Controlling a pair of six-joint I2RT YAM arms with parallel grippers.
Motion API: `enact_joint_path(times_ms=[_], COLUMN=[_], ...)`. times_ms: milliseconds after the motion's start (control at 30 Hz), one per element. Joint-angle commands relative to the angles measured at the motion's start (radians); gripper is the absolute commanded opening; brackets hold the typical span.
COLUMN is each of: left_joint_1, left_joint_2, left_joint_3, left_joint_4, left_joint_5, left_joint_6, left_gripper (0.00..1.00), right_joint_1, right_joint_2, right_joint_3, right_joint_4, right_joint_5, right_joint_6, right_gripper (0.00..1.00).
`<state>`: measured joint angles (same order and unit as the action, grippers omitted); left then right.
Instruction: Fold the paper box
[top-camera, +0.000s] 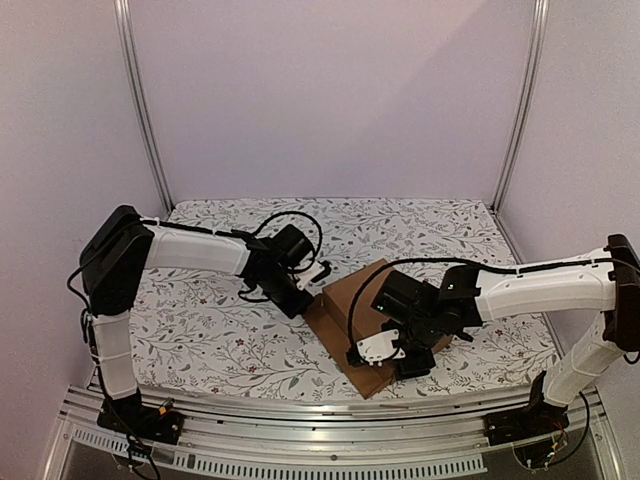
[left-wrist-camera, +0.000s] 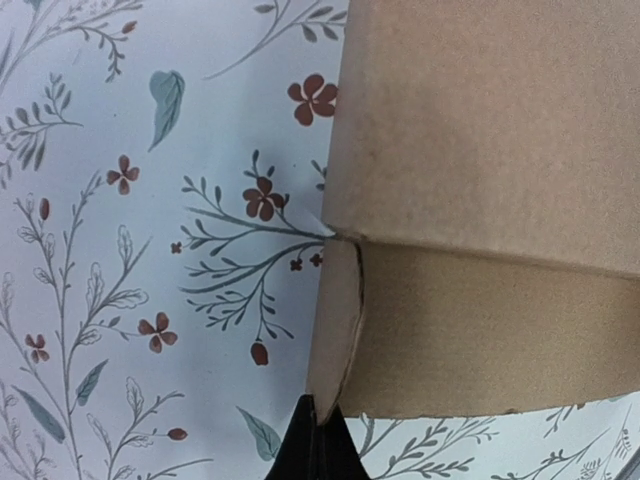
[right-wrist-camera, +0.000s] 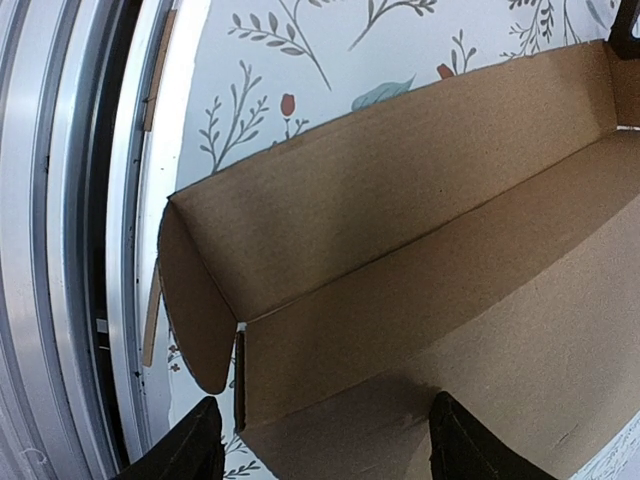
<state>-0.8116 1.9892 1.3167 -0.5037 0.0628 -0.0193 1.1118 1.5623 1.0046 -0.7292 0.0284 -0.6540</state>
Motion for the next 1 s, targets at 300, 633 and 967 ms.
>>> enact_joint_path(times_ms=[300,633,967], left_joint_1=[-0.008,-0.001,0.002], left_joint_2=[0.01,0.026,0.026], left_joint_3=[0.044,0.067,0.092], left_joint_4=[-0.016,-0.052,-0.082], left_joint_5=[0.096,0.104,0.11], left_joint_6=[-0.01,-0.007,-0.023], left_gripper=[0.0,0.0,0.0], right_joint_1=[0.006,0.007,0.007], right_joint_2=[0.093,0.02,0.092], right_joint_3=[-0.018,-0.064,0.001], right_joint_4=[-0.029,-0.031,-0.03], right_joint_5=[-0.055,-0.132,-0.091], right_joint_6=[0.033,-0.036,0.059], right_gripper=[0.68,0.77,0.76])
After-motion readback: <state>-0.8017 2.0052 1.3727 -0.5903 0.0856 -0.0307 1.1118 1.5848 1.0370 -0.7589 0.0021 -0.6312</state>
